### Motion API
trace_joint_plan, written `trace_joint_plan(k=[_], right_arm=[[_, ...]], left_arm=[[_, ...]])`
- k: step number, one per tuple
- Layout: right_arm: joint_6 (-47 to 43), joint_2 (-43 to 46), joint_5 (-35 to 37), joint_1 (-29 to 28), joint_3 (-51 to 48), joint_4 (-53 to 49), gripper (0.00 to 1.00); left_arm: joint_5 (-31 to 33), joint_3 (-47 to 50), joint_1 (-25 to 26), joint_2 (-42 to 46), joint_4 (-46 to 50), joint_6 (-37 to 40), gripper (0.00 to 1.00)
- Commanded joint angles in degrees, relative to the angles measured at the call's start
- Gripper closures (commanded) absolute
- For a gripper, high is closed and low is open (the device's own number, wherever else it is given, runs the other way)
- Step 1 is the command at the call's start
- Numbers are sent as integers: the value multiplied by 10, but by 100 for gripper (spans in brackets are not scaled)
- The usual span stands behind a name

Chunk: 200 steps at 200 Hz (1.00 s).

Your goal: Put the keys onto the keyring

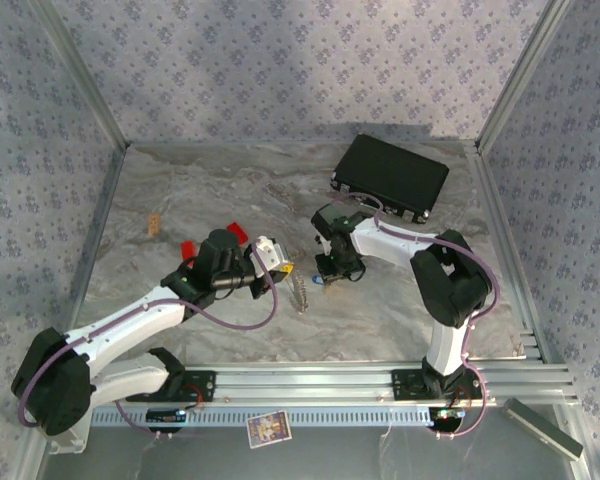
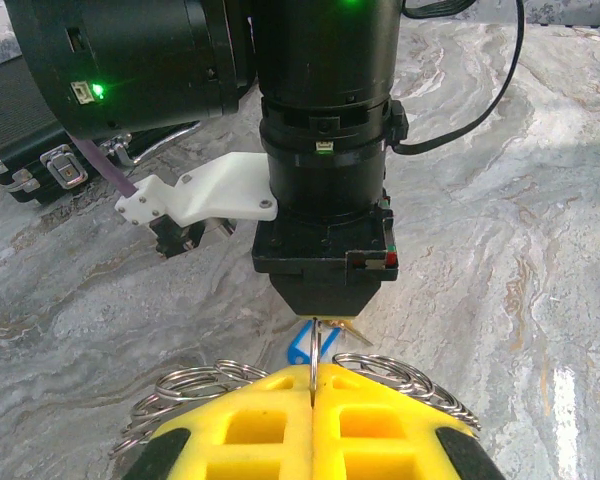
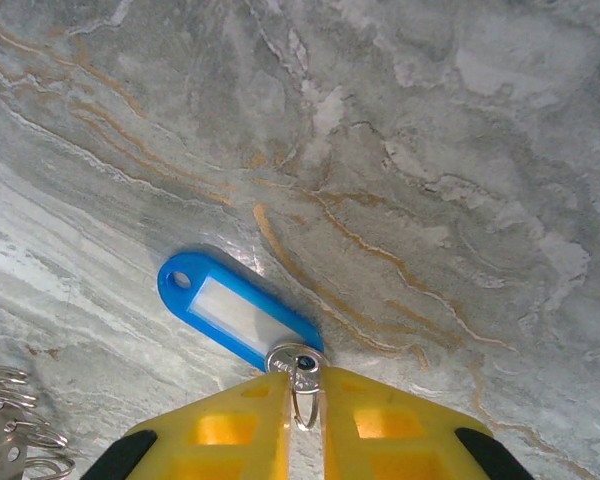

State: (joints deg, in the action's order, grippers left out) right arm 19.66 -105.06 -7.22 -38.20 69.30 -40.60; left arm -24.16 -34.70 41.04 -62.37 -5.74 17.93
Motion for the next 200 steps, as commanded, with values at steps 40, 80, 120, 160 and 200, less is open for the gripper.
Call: trace_joint_plan(k=[40, 80, 120, 160, 200], right_arm=[[-8, -18, 9, -7, 19, -25, 82], [-9, -18, 16, -8, 21, -29, 86], [-9, -18, 21, -9, 21, -33, 91], [-9, -20, 28, -10, 23, -34, 95], [-10, -12, 37, -11, 23, -34, 100]], left_arm=[[-10, -18, 4, 5, -6, 8, 100], [-10, -18, 4, 5, -6, 8, 100], [-10, -18, 4, 5, -6, 8, 100], [-10, -18, 4, 6, -5, 9, 100], [-9, -19, 4, 7, -3, 9, 100]])
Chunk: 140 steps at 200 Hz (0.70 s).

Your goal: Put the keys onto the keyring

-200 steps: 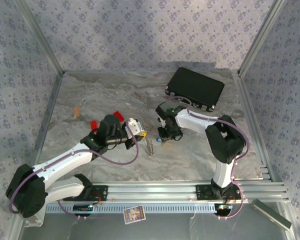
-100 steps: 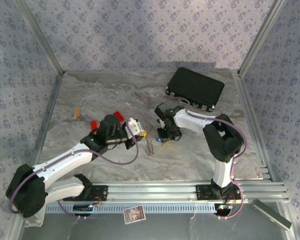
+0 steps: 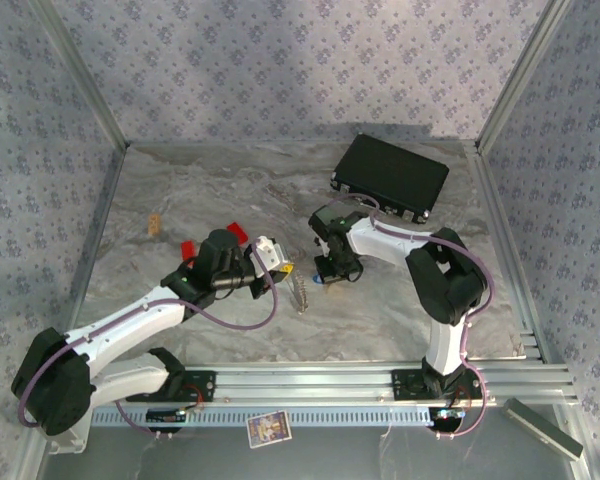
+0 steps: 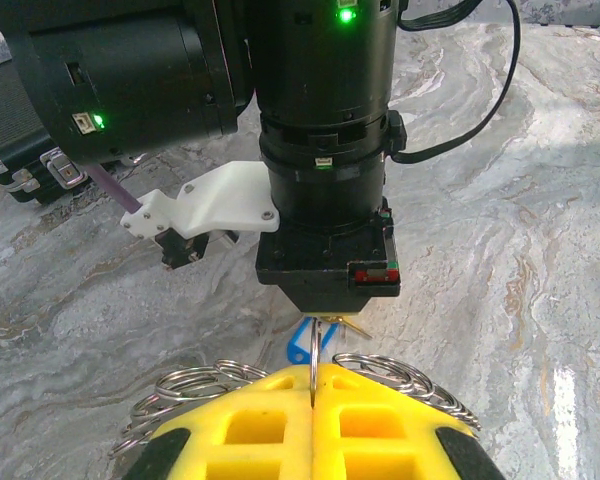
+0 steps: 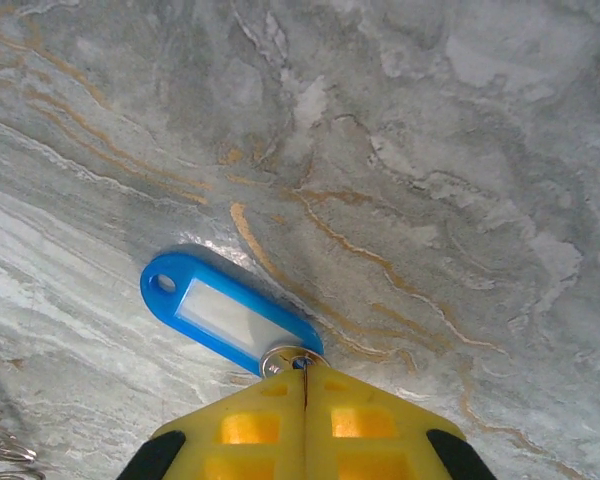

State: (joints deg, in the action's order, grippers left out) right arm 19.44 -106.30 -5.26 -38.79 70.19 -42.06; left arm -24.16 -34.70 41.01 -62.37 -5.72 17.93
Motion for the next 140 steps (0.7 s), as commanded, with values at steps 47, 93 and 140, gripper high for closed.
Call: trace_joint_plan(k=[47, 93, 140], right_arm=[[-24, 87, 26, -7, -23, 37, 100], [-63, 210, 21, -13, -91, 131, 100], [-158, 345, -31, -33, -169, 266, 100]], left_arm=[[-9, -18, 5, 13, -1, 5, 100], [-9, -16, 5, 27, -2, -20, 100], [-24, -25, 5, 50, 22, -41, 100]])
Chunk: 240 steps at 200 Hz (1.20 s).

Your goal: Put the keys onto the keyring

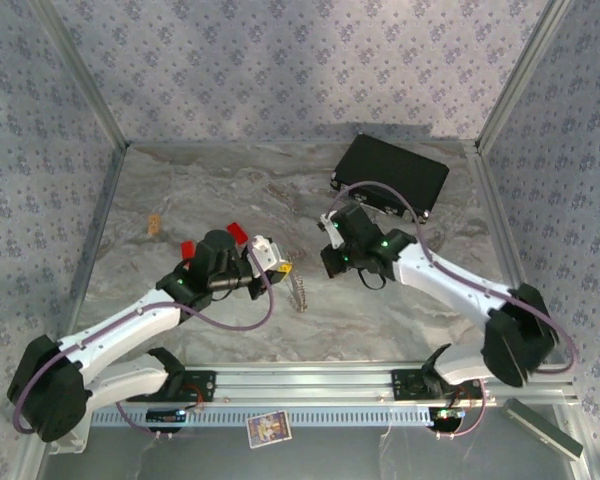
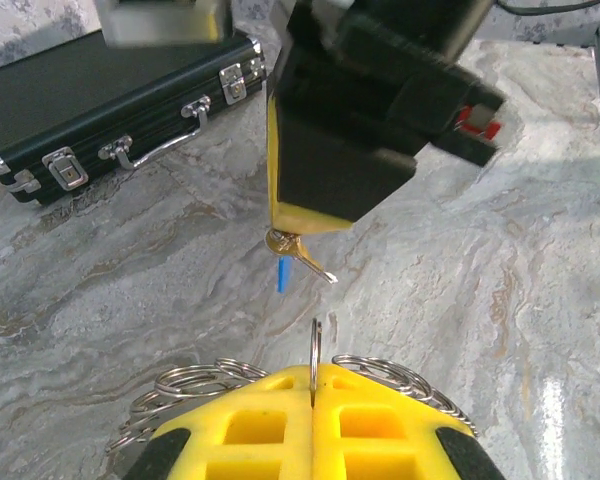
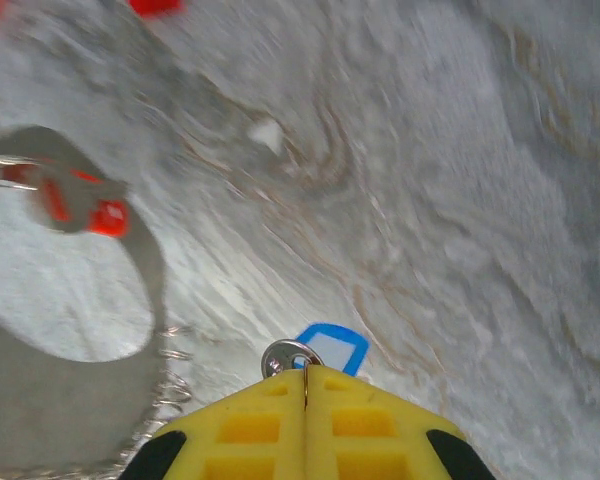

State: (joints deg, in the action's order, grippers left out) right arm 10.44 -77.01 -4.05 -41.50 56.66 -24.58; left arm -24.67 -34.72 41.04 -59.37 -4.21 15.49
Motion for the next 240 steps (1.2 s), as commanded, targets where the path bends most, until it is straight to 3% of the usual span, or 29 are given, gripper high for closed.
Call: trace_joint_plan(k=[1, 28, 83, 142, 240], right_arm=[[-71, 55, -45, -6, -35, 94, 100], [-136, 99, -100, -7, -77, 154, 100], [-239, 117, -186, -19, -73, 141, 100], [-295, 101, -52, -66, -61, 151, 100], [-318, 108, -39, -114, -66, 187, 100]], left_arm=[[-19, -24, 4, 20, 8, -17, 100], [-18, -26, 4, 24, 18, -20, 100], [-23, -32, 4, 21, 19, -23, 100], [-32, -36, 4, 17, 10, -30, 100], [-23, -42, 4, 2, 15, -32, 100]])
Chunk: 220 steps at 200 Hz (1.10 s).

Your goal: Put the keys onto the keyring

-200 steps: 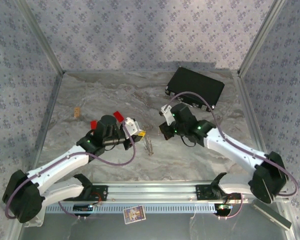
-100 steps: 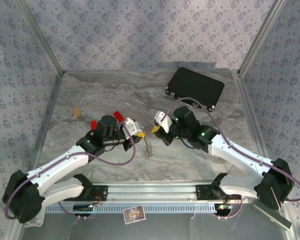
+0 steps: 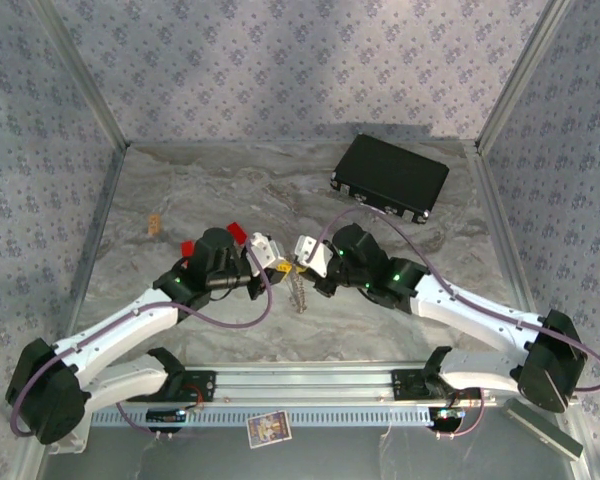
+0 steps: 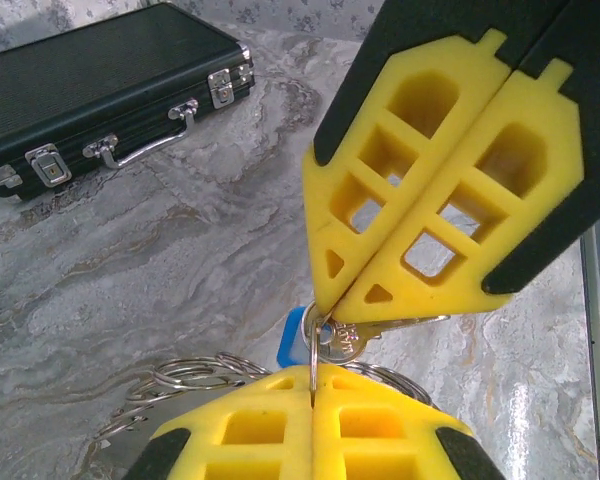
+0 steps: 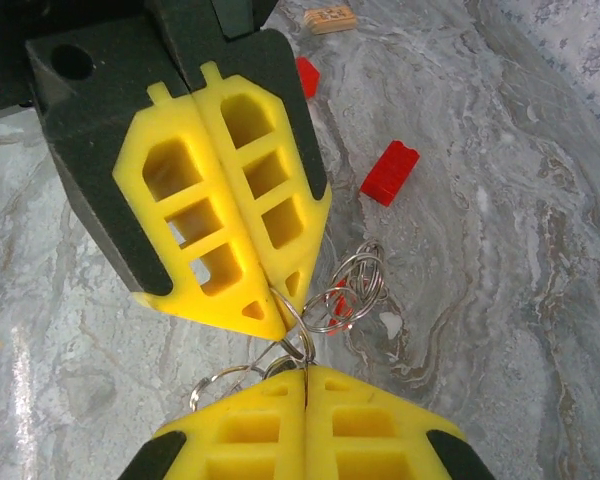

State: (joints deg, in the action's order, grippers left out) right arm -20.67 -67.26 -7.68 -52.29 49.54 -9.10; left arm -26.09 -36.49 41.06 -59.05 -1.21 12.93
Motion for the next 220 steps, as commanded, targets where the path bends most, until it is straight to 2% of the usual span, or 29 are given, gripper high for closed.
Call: trace_joint_plan(k=[1, 44, 57, 77, 90, 121, 149, 170, 220], right_arm=[[-7, 11, -4, -6, 5, 33, 100], [8, 18, -4, -1, -10, 55, 100], [7, 18, 28, -1, -15, 59, 100], [-2, 15, 117, -1, -16, 57, 100], [-6, 15, 128, 1, -13, 45, 100], [12, 24, 75, 15, -11, 31, 100], [39, 27, -29, 36, -7, 13, 100], [51, 19, -80, 44, 4, -4, 100], [58, -13, -138, 50, 37, -34, 100]], left_arm=[[-9, -24, 4, -1, -15, -7, 100], [-9, -24, 4, -5, -14, -7, 100], [-9, -24, 4, -3, -11, -6, 100], [-9, -23, 4, 2, -11, -5, 100], [-7, -21, 4, 4, -12, -5, 100], [-2, -20, 4, 6, -12, -5, 100], [2, -21, 4, 6, -13, -7, 100], [5, -21, 4, 6, -13, -8, 100], [5, -21, 4, 6, -12, -7, 100]])
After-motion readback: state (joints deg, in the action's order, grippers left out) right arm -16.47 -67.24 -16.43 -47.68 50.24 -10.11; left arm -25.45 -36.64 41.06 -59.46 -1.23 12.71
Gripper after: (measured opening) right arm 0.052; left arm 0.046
